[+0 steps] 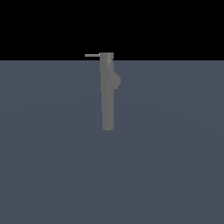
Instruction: Turn on the faucet by rotating a designated handle.
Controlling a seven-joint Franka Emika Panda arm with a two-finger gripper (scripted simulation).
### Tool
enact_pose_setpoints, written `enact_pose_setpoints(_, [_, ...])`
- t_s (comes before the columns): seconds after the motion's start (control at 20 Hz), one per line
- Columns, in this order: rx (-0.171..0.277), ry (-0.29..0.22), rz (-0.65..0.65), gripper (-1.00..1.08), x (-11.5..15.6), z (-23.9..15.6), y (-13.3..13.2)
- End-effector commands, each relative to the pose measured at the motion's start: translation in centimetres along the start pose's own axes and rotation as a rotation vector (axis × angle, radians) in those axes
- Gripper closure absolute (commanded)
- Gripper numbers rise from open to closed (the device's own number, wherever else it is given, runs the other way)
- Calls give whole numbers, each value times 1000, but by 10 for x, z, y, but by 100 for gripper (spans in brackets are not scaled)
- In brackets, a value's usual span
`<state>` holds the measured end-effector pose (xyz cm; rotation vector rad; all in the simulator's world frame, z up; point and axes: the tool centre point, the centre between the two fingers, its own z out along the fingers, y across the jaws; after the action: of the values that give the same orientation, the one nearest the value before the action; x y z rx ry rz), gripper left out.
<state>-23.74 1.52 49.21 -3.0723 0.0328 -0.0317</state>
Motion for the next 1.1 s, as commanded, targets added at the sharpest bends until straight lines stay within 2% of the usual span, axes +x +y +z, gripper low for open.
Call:
enact_pose_setpoints(0.0, [0, 0, 0, 108, 0, 0, 0])
enact_pose_setpoints(0.25, [-1, 0, -3, 108, 6, 4, -1])
enact_pose_setpoints(0.5, [-5, -2, -11, 108, 22, 16, -3])
enact_pose_setpoints(1.05, [-20, -8, -45, 108, 91, 65, -13])
